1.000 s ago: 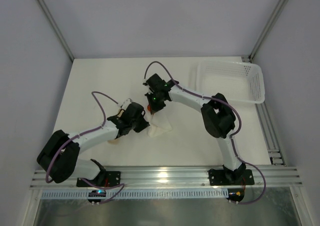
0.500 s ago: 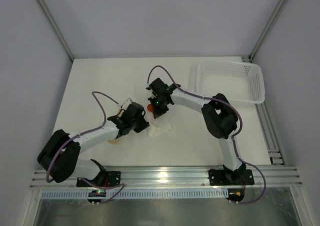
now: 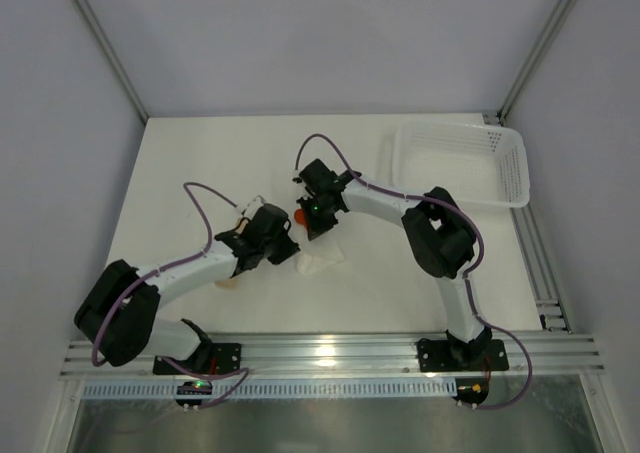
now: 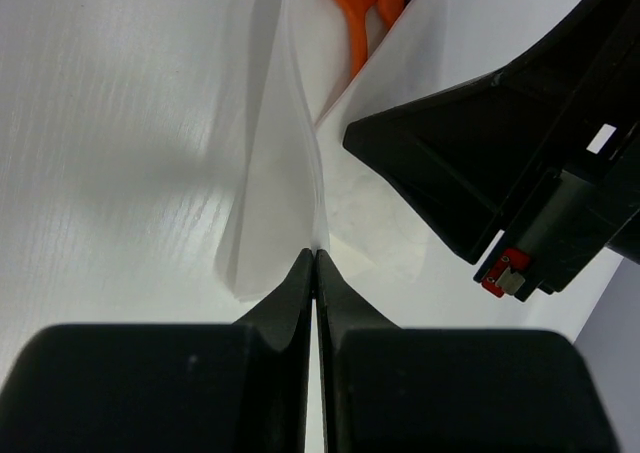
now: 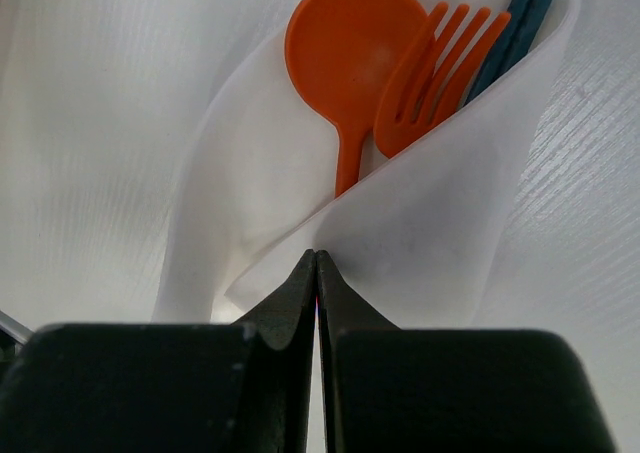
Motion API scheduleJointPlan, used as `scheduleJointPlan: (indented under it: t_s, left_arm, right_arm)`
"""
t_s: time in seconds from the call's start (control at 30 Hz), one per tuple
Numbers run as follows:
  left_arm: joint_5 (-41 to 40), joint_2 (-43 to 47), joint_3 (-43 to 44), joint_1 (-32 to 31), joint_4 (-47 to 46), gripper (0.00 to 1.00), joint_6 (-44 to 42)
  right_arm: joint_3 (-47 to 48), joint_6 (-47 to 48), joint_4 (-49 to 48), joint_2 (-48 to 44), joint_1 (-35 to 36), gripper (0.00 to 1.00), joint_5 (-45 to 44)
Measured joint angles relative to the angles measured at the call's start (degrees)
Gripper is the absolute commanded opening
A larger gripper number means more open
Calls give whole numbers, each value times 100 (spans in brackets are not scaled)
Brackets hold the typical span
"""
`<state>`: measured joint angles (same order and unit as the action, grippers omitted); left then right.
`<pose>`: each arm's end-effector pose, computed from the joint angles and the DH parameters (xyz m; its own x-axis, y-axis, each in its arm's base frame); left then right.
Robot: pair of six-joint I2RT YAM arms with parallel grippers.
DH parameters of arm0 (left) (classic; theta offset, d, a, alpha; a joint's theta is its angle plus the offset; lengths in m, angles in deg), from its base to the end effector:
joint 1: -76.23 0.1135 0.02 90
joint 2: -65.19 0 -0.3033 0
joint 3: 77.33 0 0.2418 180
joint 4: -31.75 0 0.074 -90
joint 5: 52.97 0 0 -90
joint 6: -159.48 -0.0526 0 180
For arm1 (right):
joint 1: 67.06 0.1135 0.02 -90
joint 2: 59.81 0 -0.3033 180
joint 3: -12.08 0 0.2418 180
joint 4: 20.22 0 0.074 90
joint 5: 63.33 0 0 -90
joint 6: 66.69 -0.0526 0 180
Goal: Place the utensils on the paper napkin and roll it up
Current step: Roll the napkin at the center of the board.
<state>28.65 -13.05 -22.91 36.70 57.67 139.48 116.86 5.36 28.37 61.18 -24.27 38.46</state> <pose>0.2061 -0.1601 0.2166 -0.7248 -0.6072 -0.3255 -0.3626 0.7379 -0.5692 0.3316 0.3216 0.1925 -0.8563 -0.3816 -0.3481 -0.4887 0.8166 0.3071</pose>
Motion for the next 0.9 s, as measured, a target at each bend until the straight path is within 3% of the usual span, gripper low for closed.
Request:
scheduleJointPlan:
  t_s: [0.9]
  left_arm:
    - [-11, 85, 402, -66, -7, 0, 9]
  right_arm:
    - [-107, -31, -229, 48, -24, 3, 199]
